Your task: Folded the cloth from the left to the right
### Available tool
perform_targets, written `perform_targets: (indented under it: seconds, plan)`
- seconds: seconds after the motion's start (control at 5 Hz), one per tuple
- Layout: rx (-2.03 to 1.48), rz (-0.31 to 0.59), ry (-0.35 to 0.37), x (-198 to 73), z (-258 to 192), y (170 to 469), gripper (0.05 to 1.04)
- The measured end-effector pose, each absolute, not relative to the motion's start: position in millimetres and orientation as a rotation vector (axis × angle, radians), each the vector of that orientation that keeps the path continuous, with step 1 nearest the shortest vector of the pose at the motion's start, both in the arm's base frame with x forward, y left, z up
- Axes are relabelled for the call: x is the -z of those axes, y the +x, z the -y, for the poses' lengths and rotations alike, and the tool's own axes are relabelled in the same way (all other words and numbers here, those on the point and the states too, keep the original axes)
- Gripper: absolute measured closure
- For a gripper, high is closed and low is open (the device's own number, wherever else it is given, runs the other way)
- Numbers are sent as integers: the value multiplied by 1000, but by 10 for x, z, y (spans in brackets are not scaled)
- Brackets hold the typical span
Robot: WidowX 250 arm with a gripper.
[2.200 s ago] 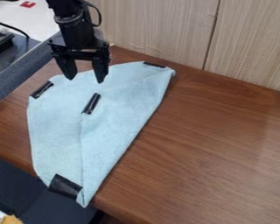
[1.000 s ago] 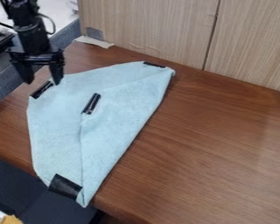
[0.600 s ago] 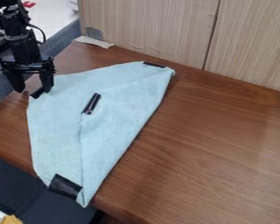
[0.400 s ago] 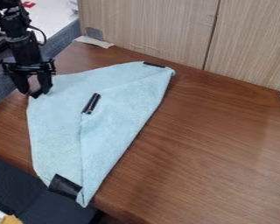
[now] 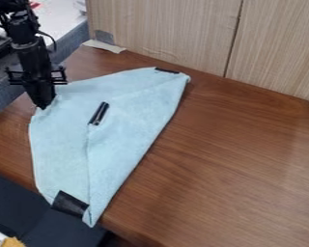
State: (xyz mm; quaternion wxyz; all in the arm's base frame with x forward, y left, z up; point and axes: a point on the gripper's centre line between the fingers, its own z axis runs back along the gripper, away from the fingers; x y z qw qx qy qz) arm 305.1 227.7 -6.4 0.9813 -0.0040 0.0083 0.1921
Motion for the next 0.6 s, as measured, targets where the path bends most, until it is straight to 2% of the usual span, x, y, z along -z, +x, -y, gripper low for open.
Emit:
perform_targets:
  seconds: [0.2,0.4,0.6]
  plan:
    - [-374,-17,-11,59,-2247,3057,1000]
    - [-344,-20,-27,7,-2168,3070,1017]
    - [-300,38,-45,-192,-1945,3175,1017]
